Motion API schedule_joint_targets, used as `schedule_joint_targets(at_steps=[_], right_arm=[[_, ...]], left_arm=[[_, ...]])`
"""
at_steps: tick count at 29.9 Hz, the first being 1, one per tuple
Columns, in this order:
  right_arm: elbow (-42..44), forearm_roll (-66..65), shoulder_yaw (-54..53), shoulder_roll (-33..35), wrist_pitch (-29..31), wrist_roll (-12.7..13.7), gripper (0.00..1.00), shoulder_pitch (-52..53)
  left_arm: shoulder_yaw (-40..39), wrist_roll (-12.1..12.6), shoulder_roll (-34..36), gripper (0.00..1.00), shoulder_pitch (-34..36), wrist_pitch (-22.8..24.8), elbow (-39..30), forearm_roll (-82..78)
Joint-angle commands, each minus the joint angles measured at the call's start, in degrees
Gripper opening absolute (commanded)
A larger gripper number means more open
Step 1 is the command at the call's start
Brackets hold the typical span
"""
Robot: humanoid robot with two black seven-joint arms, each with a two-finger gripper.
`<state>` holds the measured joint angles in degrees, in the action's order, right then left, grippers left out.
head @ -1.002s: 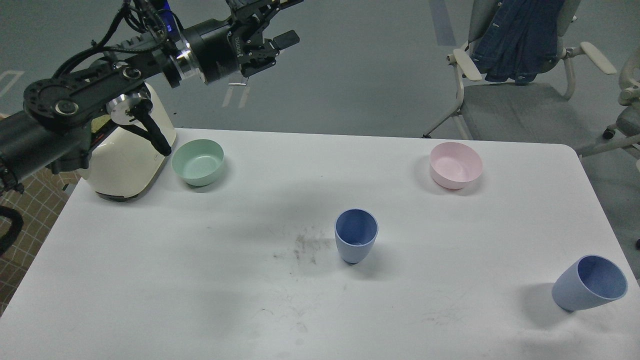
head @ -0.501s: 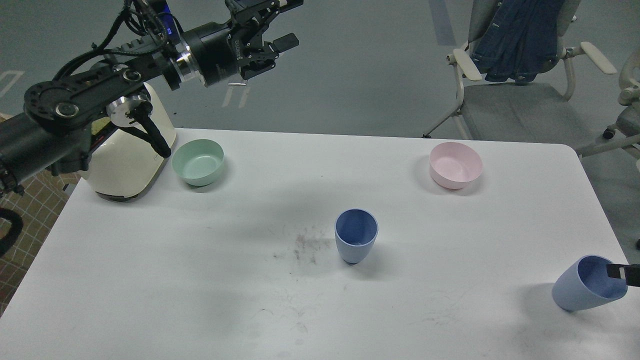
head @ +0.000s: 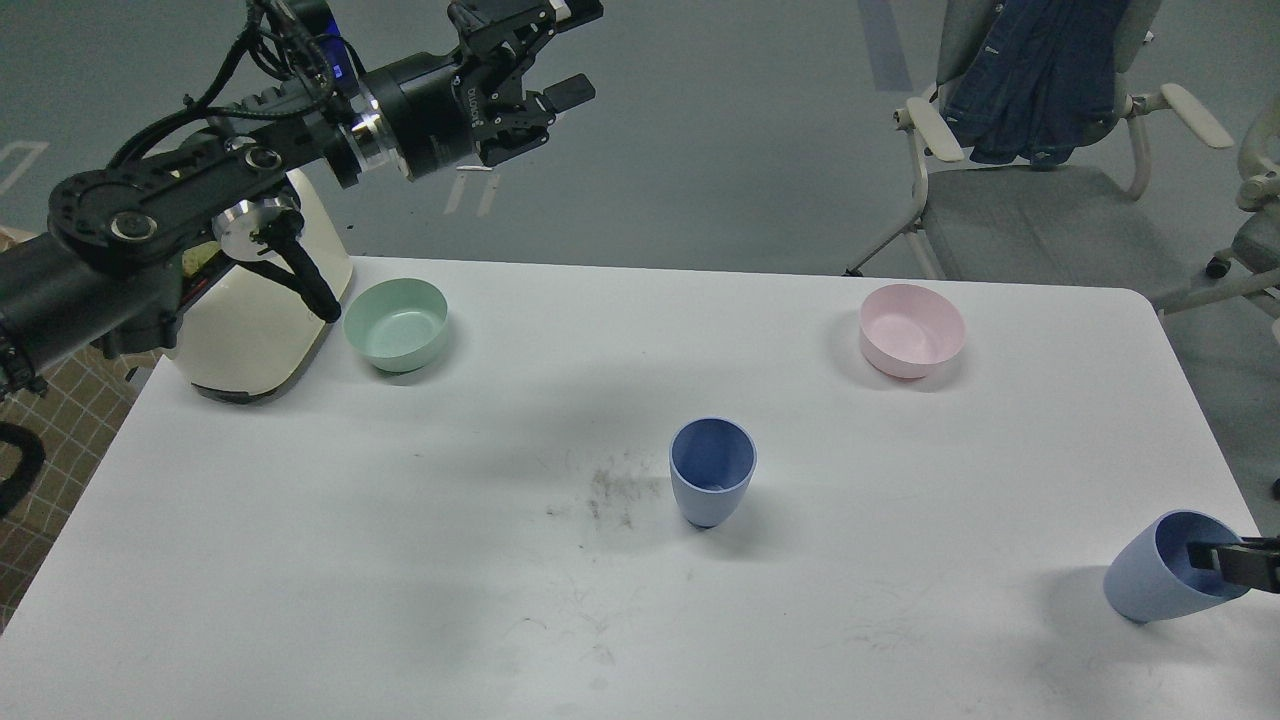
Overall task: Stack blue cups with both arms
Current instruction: 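Lift the blue cup with the right gripper over the center cup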
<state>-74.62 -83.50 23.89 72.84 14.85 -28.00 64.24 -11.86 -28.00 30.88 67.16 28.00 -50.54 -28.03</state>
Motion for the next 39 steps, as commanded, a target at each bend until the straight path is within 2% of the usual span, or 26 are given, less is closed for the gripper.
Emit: schedule_joint_targets(at_steps=[1, 7, 13, 15, 17, 23, 25, 27, 31, 37, 39], right_arm=[[0.0, -0.1, -0.1, -0.1, 0.0, 0.0, 0.0, -0.1], [-0.2, -0.1, -1.6, 0.2, 0.1, 0.0, 0.0, 0.0], [-0.4, 0.0, -8.9, -0.2, 1.1, 0.0, 0.0, 1.4], [0.4, -0.2, -9.7, -2.1, 1.7, 0.0, 0.0, 4.9], [4.3, -0.1, -9.5, -7.3, 5.2, 0.0, 0.0, 11.4], [12.5, 0.1, -9.0, -20.6, 8.6, 0.0, 0.0, 20.0], [14.4, 1.0, -4.8, -27.9, 10.3, 0.0, 0.0, 25.6], [14.7, 2.3, -1.7, -32.1, 10.5, 0.0, 0.0, 28.7], [14.5, 8.2, 8.0, -45.3, 10.5, 0.0, 0.0, 36.5], [13.6, 9.1, 9.2, -55.1, 11.9, 0.0, 0.0, 40.3], [12.8, 9.1, 9.2, -56.1, 13.1, 0.0, 0.0, 41.1]], left_arm=[[0.0, 0.0, 0.1, 0.88, 0.0, 0.0, 0.0, 0.0], [0.0, 0.0, 0.3, 0.88, 0.0, 0.0, -0.9, 0.1], [-0.2, 0.0, 0.4, 0.88, 0.0, 0.0, -1.0, 0.1], [-0.3, 0.0, 0.3, 0.88, 0.0, 0.0, -1.0, 0.1], [-0.3, 0.0, 0.1, 0.88, 0.0, 0.0, -1.0, 0.1], [-0.3, 0.0, 0.2, 0.88, 0.0, 0.0, -1.0, 0.0], [-0.3, 0.0, 0.3, 0.88, 0.0, 0.0, -1.0, 0.0], [-0.3, 0.0, 0.3, 0.88, 0.0, 0.0, -1.0, 0.0], [-0.3, 0.0, 0.4, 0.88, 0.0, 0.0, -1.0, 0.0], [-0.3, 0.0, 0.5, 0.88, -0.1, 0.0, -0.9, -0.2], [-0.3, 0.0, 0.5, 0.88, -0.1, 0.0, -0.9, -0.2]])
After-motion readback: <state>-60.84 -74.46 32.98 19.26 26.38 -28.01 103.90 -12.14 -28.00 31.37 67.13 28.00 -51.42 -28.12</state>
